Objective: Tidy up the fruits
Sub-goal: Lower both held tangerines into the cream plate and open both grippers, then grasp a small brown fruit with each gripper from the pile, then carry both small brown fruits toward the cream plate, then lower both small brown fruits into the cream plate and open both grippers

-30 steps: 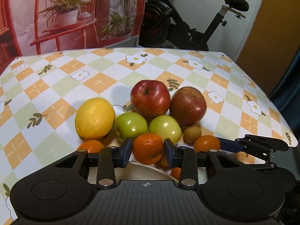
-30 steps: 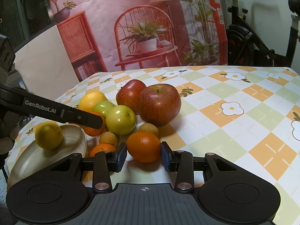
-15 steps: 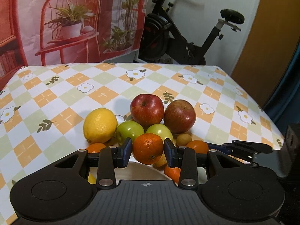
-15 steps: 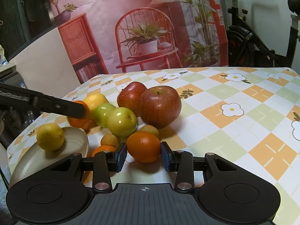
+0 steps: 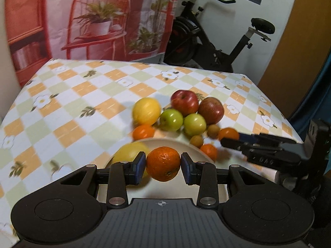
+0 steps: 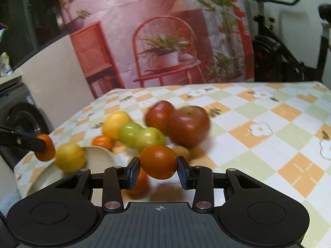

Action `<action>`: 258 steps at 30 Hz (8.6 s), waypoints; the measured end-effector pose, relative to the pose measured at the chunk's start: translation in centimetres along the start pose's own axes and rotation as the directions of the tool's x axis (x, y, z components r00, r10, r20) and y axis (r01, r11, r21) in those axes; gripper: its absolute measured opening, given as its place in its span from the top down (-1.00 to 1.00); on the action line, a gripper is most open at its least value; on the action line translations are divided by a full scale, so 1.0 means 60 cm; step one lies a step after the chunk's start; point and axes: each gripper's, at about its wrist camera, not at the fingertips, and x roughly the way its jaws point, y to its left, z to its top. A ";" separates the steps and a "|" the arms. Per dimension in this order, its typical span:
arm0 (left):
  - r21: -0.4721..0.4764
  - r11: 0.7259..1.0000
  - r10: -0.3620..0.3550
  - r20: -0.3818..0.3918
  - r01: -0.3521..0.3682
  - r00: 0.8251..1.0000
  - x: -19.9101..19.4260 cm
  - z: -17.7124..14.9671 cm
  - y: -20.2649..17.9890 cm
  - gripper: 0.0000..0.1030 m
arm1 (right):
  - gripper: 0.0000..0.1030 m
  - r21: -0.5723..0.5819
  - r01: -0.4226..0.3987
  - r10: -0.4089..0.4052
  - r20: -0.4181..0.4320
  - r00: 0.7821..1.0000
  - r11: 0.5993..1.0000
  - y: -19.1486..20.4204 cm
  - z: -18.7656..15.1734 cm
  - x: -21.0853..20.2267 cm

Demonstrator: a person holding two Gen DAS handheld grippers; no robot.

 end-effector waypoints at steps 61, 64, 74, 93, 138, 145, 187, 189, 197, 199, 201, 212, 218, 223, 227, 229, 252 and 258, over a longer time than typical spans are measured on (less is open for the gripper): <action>0.063 0.992 0.113 -0.014 -0.112 0.993 0.009 -0.090 0.055 0.21 | 0.19 -0.297 -0.065 0.018 -0.156 0.988 0.953 0.150 -0.031 -0.010; 0.048 0.992 0.114 -0.003 -0.114 0.993 0.005 -0.088 0.057 0.21 | 0.19 -0.276 -0.050 0.009 -0.146 0.989 0.960 0.141 -0.029 -0.013; 0.023 0.994 0.108 0.042 -0.109 0.993 -0.001 -0.079 0.053 0.21 | 0.19 -0.212 -0.002 -0.017 -0.087 0.996 0.977 0.112 -0.021 -0.027; 0.068 0.997 0.025 0.088 -0.031 0.996 0.026 0.014 -0.005 0.21 | 0.20 -0.101 0.100 -0.101 -0.005 0.995 0.990 -0.011 0.010 -0.014; 0.015 0.995 -0.088 -0.220 0.094 0.971 0.235 0.073 -0.088 0.32 | 0.51 0.014 0.051 -0.051 -0.005 0.999 0.999 -0.085 -0.003 0.019; -0.008 0.996 -0.092 -0.234 0.093 0.968 0.245 0.074 -0.088 0.36 | 0.51 0.025 0.044 -0.044 -0.005 0.999 0.999 -0.086 -0.003 0.020; 0.080 0.995 -0.056 -0.028 0.058 0.998 0.117 0.053 -0.084 0.43 | 0.51 0.022 0.046 -0.046 -0.006 0.999 0.999 -0.082 -0.003 0.019; 0.073 0.996 -0.058 -0.023 0.060 0.998 0.104 0.050 -0.075 0.43 | 0.51 0.021 0.052 -0.052 -0.007 0.999 0.998 -0.081 -0.003 0.020; 0.041 0.998 -0.045 -0.005 0.045 0.999 0.052 0.027 -0.031 0.43 | 0.51 0.007 0.060 -0.060 -0.017 0.998 0.998 -0.070 -0.007 0.013; 0.032 0.999 -0.037 -0.006 0.037 0.999 0.041 0.019 -0.020 0.43 | 0.51 0.011 0.054 -0.054 -0.020 0.998 0.998 -0.064 -0.010 0.009; 0.019 0.999 -0.030 -0.009 0.030 1.000 0.032 0.011 -0.010 0.43 | 0.51 0.018 0.040 -0.040 -0.020 0.999 0.999 -0.055 -0.012 0.004; -0.019 0.999 -0.029 -0.035 0.028 0.999 0.008 -0.027 0.020 0.43 | 0.51 -0.059 -0.058 0.057 -0.020 0.998 0.997 0.027 -0.002 -0.023; -0.004 0.999 -0.034 -0.033 0.034 0.999 0.000 -0.044 0.020 0.43 | 0.51 -0.086 -0.082 0.079 -0.039 0.996 0.993 0.057 -0.001 -0.036; -0.012 1.000 -0.030 -0.052 0.029 0.998 -0.005 -0.064 0.029 0.43 | 0.51 -0.104 -0.092 0.086 -0.067 0.994 0.990 0.078 -0.009 -0.043; -0.022 1.000 -0.016 -0.062 0.015 0.998 -0.006 -0.079 0.039 0.43 | 0.51 -0.126 -0.103 0.092 -0.090 0.992 0.987 0.095 -0.014 -0.045; -0.023 1.000 -0.012 -0.065 0.011 0.998 -0.006 -0.085 0.043 0.43 | 0.51 -0.135 -0.109 0.095 -0.101 0.990 0.985 0.102 -0.017 -0.045; 0.059 0.995 0.084 -0.079 -0.080 0.993 0.024 -0.098 0.052 0.43 | 0.51 -0.194 -0.122 0.088 -0.175 0.981 0.973 0.120 -0.028 -0.016; 0.064 0.993 0.106 -0.068 -0.102 0.992 0.031 -0.093 0.062 0.43 | 0.51 -0.224 -0.111 0.071 -0.181 0.981 0.968 0.123 -0.021 0.000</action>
